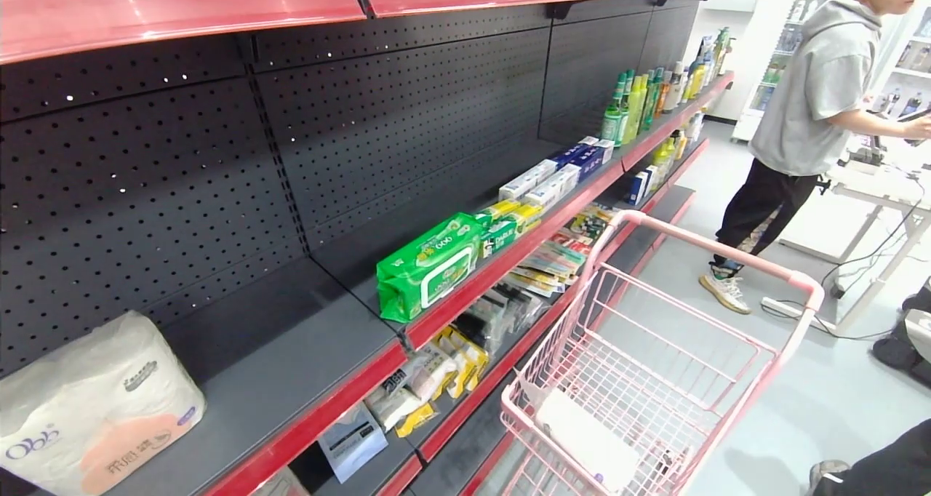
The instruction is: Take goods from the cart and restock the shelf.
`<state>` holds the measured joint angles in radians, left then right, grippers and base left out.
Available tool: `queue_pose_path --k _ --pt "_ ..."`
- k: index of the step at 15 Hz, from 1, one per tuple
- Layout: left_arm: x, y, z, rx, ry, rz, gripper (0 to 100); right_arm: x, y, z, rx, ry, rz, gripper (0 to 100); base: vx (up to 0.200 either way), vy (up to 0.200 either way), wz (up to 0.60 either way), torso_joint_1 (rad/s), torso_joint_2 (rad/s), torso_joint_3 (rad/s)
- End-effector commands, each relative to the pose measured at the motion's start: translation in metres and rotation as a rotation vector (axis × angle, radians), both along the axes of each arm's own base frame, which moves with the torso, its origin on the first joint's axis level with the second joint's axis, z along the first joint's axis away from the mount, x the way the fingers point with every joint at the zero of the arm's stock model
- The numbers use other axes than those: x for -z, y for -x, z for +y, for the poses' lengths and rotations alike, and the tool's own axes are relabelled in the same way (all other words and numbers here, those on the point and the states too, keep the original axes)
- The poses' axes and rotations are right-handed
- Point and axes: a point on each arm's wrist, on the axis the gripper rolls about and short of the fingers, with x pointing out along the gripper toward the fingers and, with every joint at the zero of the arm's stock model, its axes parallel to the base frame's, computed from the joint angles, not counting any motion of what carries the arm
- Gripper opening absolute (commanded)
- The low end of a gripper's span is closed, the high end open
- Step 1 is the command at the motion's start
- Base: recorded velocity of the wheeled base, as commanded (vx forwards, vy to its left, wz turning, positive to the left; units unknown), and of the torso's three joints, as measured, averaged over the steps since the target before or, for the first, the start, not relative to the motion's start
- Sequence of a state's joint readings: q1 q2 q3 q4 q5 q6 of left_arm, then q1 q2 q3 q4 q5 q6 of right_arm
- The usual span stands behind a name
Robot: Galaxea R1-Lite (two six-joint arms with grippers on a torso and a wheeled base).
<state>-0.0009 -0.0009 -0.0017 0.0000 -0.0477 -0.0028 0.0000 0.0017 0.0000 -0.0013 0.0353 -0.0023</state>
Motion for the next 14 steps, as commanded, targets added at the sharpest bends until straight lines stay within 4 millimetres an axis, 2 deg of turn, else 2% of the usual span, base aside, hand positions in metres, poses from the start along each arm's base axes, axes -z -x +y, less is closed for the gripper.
queue_pose_path --k 1,2,3,4,5,6,8,9,10,11,12,14 --pt "0.000 0.000 0.000 -0.001 0.002 0.001 100 0.000 0.000 0.000 -0.001 0.018 -0.003 100 0.000 0.000 0.00 0.000 0.00 0.000" --pt "0.000 0.000 0.000 -0.001 0.002 0.001 100 -0.002 0.000 0.000 0.003 0.022 -0.017 100 0.000 0.000 0.00 0.000 0.00 0.000" --pt "0.000 0.000 0.000 -0.001 0.002 0.001 100 -0.025 0.003 0.000 -0.027 0.013 -0.050 100 0.000 0.000 0.00 0.000 0.00 0.000" --pt "0.000 0.000 0.000 0.001 0.002 0.001 100 -0.126 -0.025 0.001 -0.055 -0.131 -0.017 100 0.000 0.000 0.00 0.000 0.00 0.000" --pt "0.000 0.000 0.000 0.001 0.002 0.001 100 -0.173 -0.045 0.001 -0.059 -0.241 -0.036 100 0.000 0.000 0.00 0.000 0.00 0.000" --pt "0.000 0.000 0.000 -0.001 0.002 0.001 100 -0.224 -0.088 0.002 -0.054 -0.298 -0.011 100 0.000 0.000 0.00 0.000 0.00 0.000" --pt "0.000 0.000 0.000 0.001 0.002 0.001 100 -0.206 -0.148 0.002 0.021 0.014 0.163 100 0.000 0.000 0.00 0.000 0.00 0.000" --pt "0.000 0.000 0.000 0.001 0.002 0.001 100 -0.200 -0.172 0.002 0.016 0.040 0.224 100 0.000 0.000 0.00 0.000 0.00 0.000" --pt "0.000 0.000 0.000 0.001 0.002 0.001 100 -0.188 -0.213 0.004 0.022 0.037 0.349 100 0.000 0.000 0.00 0.000 0.00 0.000" --pt "0.000 0.000 0.000 0.001 0.002 0.001 100 -0.165 -0.240 0.013 -0.026 0.066 0.482 100 0.000 0.000 0.00 0.000 0.00 0.000" --pt "0.000 0.000 0.000 0.001 0.002 0.001 100 -0.137 -0.261 0.032 -0.105 0.101 0.613 100 0.000 0.000 0.00 0.000 0.00 0.000" --pt "0.000 0.000 0.000 -0.001 0.002 0.001 100 -0.092 -0.292 0.051 -0.205 0.115 0.792 100 0.000 0.000 0.00 0.000 0.00 0.000"
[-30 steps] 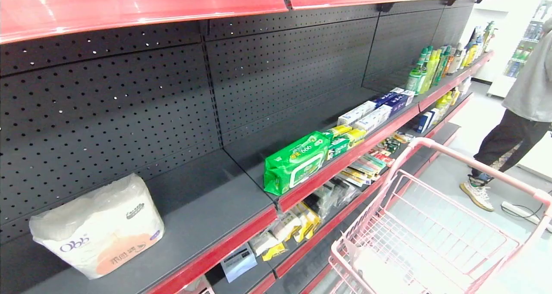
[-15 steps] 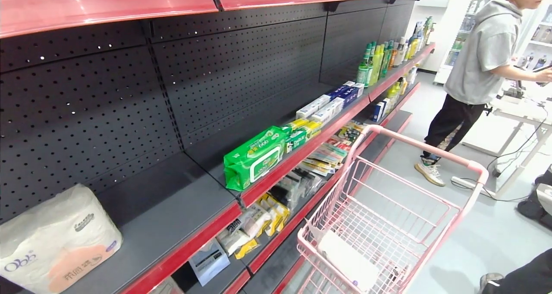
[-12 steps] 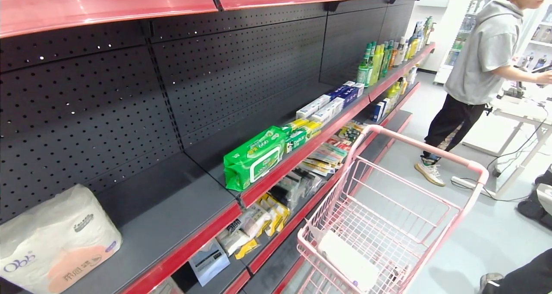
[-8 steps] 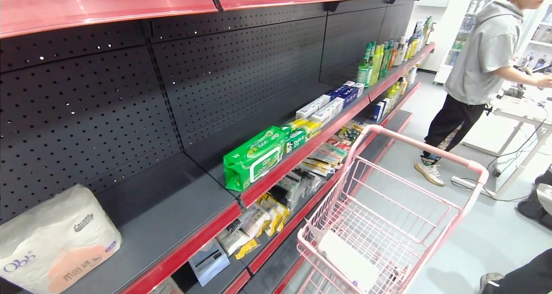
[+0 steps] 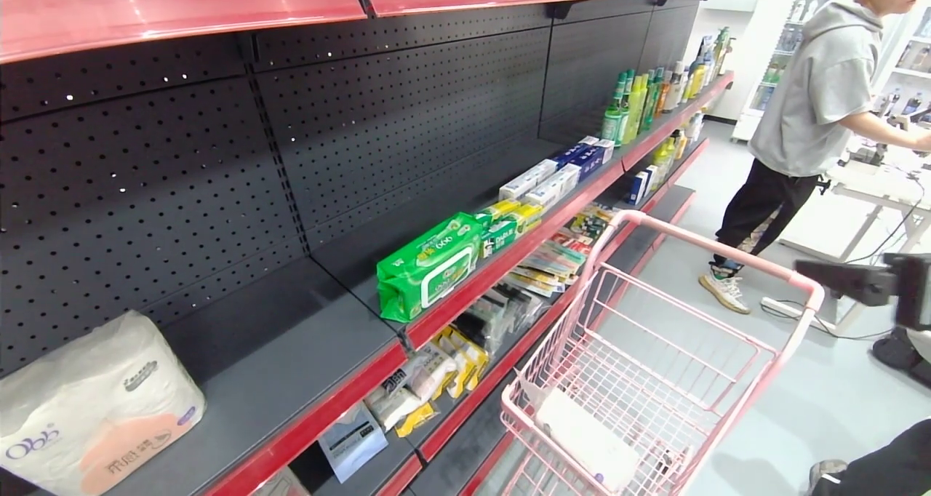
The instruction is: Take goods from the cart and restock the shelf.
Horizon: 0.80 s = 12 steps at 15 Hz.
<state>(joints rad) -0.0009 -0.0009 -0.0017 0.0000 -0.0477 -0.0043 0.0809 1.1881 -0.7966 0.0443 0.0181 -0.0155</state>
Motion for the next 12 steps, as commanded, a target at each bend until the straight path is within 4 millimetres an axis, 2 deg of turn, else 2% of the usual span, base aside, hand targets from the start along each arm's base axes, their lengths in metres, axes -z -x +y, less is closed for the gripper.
queue_pose_path --k 1,2,3,4,6,9,12 --pt "0.000 0.000 0.000 0.001 0.000 0.001 100 0.102 -0.120 0.058 -0.234 0.054 0.465 100 0.000 0.000 0.00 0.000 0.00 0.000" --pt "0.000 0.000 0.000 -0.001 -0.001 0.001 100 0.139 -0.138 0.085 -0.310 0.087 0.568 100 0.000 0.000 0.00 0.000 0.00 0.000" --pt "0.000 0.000 0.000 0.001 -0.001 0.001 100 0.152 -0.145 0.097 -0.351 0.105 0.594 100 0.000 0.000 0.00 0.000 0.00 0.000" --pt "0.000 0.000 0.000 -0.001 -0.001 0.001 100 0.183 -0.152 0.115 -0.445 0.166 0.657 100 0.000 0.000 0.00 0.000 0.00 0.000" --pt "0.000 0.000 0.000 -0.001 -0.001 0.001 100 0.216 -0.155 0.121 -0.546 0.256 0.722 100 0.000 0.000 0.00 0.000 0.00 0.000" --pt "0.000 0.000 0.000 0.001 -0.001 0.001 100 0.241 -0.161 0.124 -0.583 0.290 0.767 100 0.000 0.000 0.00 0.000 0.00 0.000" --pt "0.000 0.000 0.000 -0.001 -0.001 0.001 100 0.251 -0.163 0.131 -0.611 0.308 0.774 100 0.000 0.000 0.00 0.000 0.00 0.000"
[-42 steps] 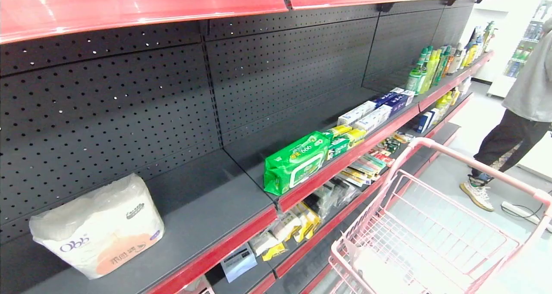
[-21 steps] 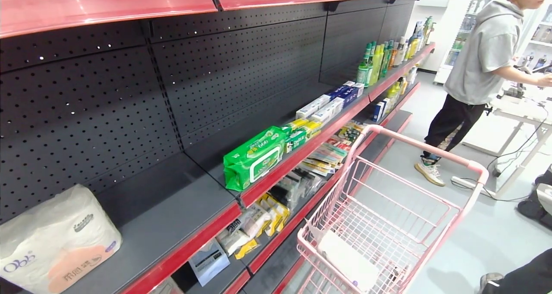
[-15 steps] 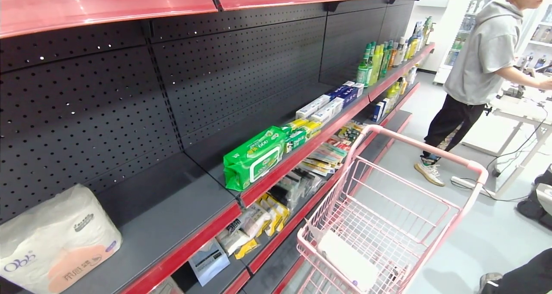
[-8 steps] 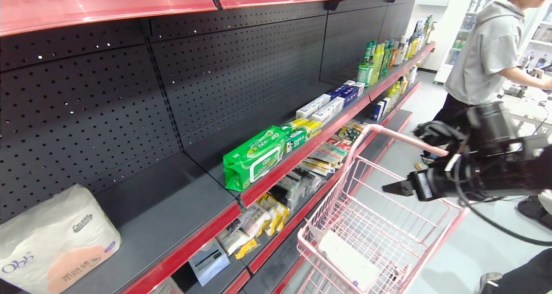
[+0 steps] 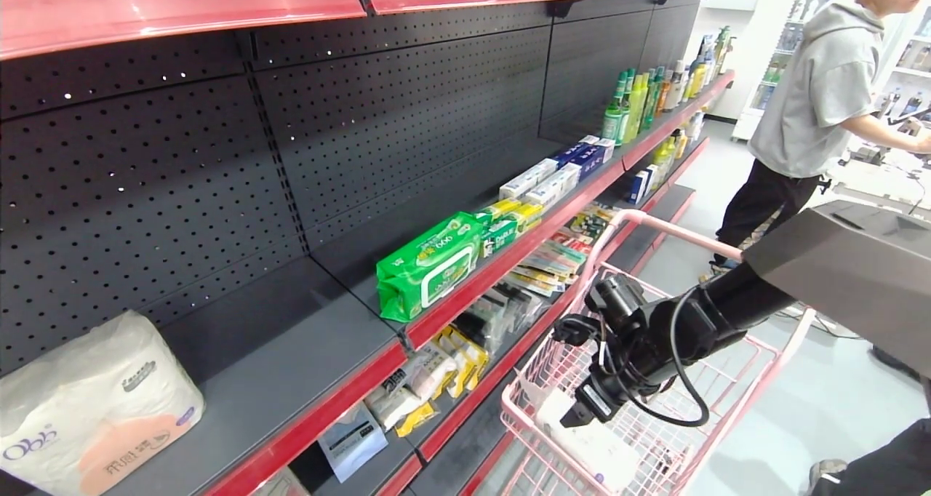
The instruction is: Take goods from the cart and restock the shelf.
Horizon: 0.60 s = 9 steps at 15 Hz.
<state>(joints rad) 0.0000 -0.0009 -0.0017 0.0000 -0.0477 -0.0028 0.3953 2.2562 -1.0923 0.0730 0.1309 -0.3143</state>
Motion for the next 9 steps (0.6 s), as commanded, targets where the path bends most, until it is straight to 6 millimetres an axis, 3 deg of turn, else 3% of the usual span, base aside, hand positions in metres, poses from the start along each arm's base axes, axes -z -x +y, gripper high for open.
queue_pose_path --k 1,4,9 --pt "0.000 0.000 0.000 0.000 -0.001 0.001 100 0.022 -0.001 0.005 -0.016 0.021 0.048 100 0.000 0.000 0.00 0.000 0.00 0.000" --pt "0.000 0.000 0.000 0.000 -0.001 0.001 100 0.026 0.001 0.012 -0.056 0.037 0.044 100 0.000 0.000 0.00 -0.076 0.17 0.098" --pt "0.000 0.000 0.000 0.000 -0.007 -0.001 100 0.031 -0.019 0.009 -0.061 0.089 -0.020 100 0.000 0.000 0.00 -0.084 0.19 0.099"
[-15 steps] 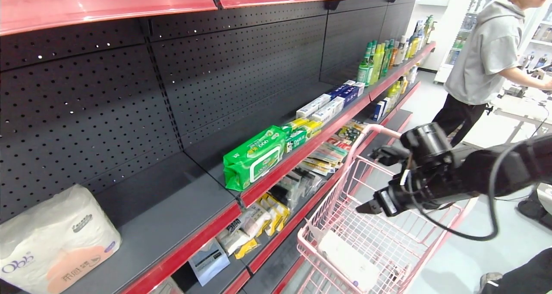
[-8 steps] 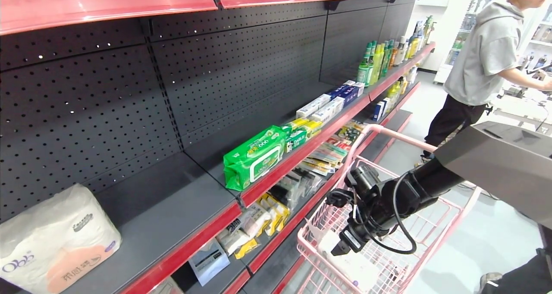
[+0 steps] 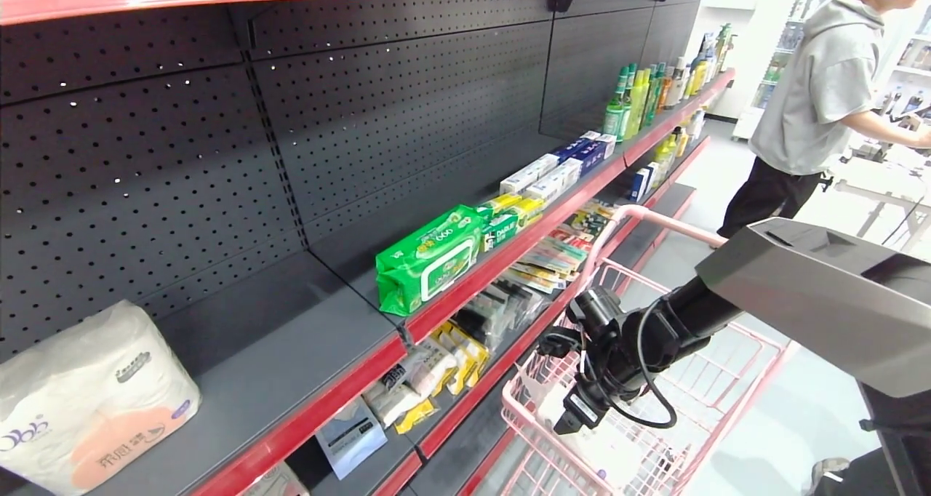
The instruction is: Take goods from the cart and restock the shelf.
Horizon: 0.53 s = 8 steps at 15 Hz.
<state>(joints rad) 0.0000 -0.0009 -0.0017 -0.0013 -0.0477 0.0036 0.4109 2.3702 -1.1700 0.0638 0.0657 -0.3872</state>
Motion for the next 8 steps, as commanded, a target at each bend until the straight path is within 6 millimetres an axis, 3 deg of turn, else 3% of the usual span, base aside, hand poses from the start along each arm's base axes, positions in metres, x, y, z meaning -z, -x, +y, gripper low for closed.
queue_pose_path --k 1,8 --pt "0.0000 -0.0001 0.0000 0.000 -0.001 0.001 100 0.0022 -0.0071 -0.0047 -0.001 0.010 -0.012 100 0.000 0.000 0.00 -0.100 0.19 0.105" --pt "0.0000 -0.0001 0.0000 0.000 -0.001 0.001 100 0.0086 -0.0151 -0.0043 0.002 0.022 -0.023 100 0.000 0.000 0.00 -0.113 0.25 0.141"
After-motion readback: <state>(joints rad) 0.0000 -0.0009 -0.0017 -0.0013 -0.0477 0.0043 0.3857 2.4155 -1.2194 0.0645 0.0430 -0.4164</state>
